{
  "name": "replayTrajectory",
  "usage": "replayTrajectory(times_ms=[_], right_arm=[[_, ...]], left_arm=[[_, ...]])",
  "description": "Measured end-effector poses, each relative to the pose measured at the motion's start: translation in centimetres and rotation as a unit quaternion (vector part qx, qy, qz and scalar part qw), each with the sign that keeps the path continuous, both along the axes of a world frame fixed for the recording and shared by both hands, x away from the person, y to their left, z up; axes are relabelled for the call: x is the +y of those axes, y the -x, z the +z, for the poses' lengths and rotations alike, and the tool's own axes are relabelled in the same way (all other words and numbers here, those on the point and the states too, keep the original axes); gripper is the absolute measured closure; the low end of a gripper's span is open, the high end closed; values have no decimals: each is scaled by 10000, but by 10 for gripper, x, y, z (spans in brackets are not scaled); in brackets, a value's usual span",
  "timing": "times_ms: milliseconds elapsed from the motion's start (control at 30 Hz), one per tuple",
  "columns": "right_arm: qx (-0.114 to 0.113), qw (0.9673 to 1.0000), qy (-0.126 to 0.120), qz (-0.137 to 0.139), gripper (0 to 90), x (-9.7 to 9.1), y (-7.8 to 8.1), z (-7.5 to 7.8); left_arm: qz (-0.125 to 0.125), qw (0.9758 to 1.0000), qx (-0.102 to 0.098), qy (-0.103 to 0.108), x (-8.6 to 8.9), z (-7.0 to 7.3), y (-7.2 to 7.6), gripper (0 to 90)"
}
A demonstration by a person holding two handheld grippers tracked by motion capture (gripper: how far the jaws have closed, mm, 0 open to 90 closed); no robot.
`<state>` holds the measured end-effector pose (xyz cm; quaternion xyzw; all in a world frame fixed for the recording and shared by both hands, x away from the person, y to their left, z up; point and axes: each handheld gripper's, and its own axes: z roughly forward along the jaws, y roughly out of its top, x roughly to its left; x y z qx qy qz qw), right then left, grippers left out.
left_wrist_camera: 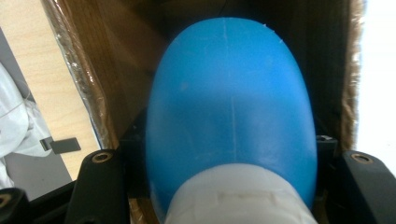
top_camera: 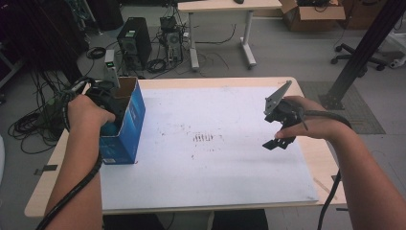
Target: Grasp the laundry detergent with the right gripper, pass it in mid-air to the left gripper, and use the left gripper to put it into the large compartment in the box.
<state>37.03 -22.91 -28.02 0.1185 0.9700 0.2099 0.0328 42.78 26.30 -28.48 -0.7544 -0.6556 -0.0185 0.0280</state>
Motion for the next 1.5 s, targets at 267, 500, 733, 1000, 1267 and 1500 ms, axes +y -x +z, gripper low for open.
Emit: replayTrajectory(times_ms=[267, 500, 733, 1000, 1267, 1500], right_arm=[[-3, 10000, -2, -38, 35, -1, 0, 0], [-9, 10000, -12, -23, 36, -1, 1, -1], [-6, 10000, 2, -45, 36, -2, 3, -1], [-41, 9999, 17, -91, 35, -6, 6, 2], [-28, 9999, 7, -117, 37, -7, 6, 2], [-19, 9999, -11, -136, 38, -8, 5, 0]], left_arm=[[28, 10000, 56, -20, 3, -7, 0, 384], [15, 10000, 61, -40, 4, -13, -1, 384], [-6, 10000, 66, -32, 5, -14, 0, 384], [-13, 10000, 63, -38, 4, -15, -1, 382], [0, 10000, -3, 10, 5, -15, 0, 378], [47, 10000, -8, 64, 6, -12, 0, 363]])
